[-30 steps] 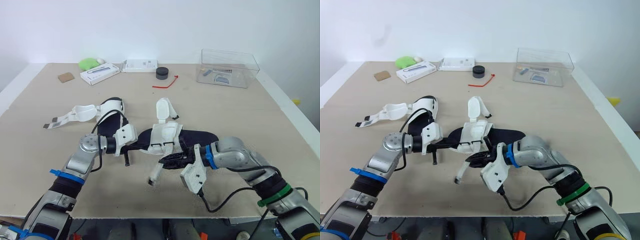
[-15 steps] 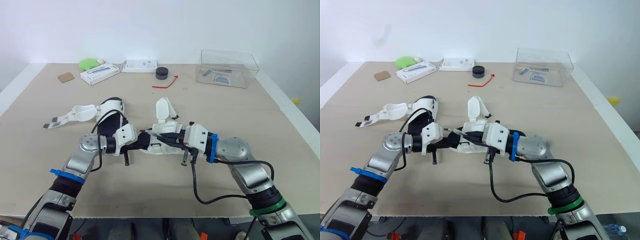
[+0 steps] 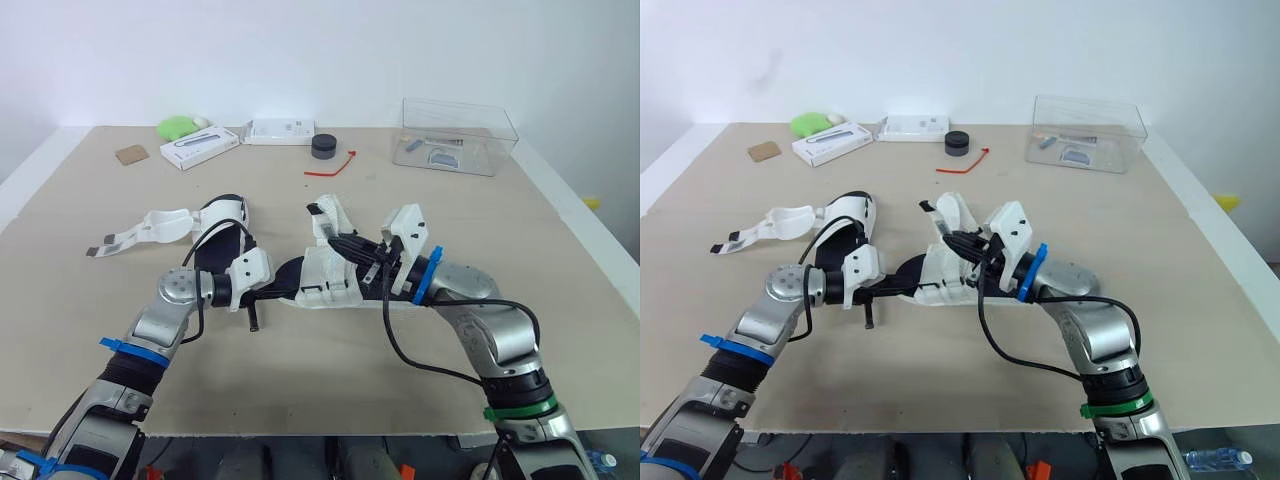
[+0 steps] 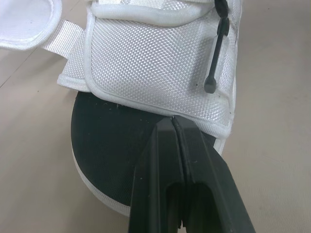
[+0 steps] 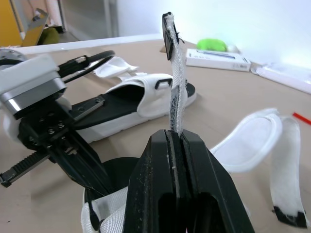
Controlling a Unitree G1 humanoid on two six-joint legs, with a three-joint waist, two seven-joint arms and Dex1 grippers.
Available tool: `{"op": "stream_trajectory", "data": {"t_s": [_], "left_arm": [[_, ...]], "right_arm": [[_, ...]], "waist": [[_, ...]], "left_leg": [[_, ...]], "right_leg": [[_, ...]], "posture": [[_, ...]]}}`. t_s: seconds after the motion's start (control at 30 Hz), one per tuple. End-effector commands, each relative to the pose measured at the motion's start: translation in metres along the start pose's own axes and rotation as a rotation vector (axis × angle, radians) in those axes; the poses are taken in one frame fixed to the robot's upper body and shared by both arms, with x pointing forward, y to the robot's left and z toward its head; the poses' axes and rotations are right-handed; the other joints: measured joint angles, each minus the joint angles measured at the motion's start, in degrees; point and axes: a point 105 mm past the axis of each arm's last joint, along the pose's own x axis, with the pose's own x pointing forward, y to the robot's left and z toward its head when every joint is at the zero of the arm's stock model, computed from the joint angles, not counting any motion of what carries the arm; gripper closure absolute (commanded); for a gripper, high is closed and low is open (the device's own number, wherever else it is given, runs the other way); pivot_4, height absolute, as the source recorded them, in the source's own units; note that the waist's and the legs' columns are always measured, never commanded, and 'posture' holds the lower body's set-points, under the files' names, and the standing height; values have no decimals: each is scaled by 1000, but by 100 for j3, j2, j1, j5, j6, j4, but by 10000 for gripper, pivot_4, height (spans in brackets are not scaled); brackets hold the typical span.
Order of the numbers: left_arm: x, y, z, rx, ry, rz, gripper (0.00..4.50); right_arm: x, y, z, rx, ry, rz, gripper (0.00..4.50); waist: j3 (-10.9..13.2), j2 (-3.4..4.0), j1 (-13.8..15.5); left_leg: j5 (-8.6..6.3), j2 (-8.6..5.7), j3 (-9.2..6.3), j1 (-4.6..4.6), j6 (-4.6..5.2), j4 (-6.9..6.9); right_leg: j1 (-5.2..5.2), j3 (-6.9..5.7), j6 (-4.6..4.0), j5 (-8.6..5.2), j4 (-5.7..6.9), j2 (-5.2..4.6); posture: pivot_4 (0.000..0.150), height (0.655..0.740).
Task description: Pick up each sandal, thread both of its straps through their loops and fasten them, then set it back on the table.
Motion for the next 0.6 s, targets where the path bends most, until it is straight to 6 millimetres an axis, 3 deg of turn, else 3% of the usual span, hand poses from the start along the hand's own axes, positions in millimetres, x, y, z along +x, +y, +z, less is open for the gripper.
{"op": "stream_trajectory", "data": {"t_s": [0.03, 0.6], "left_arm": [[0, -5, -17, -26, 71, -6, 45000], [1, -7, -17, -31, 68, 1, 45000]], "right_arm": [[1, -12, 16, 6, -28, -58, 44521], [4, -25, -11, 241, 176, -145, 44521]], "waist": [[0, 0, 0], [0, 0, -5]], "left_leg": [[0, 0, -1, 0, 0, 0], [1, 0, -1, -2, 2, 0]], "right_leg": [[0, 0, 0, 0, 0, 0], [-1, -1, 3, 1, -1, -1]], "posture": [[1500, 7400], [1500, 7400]]}}
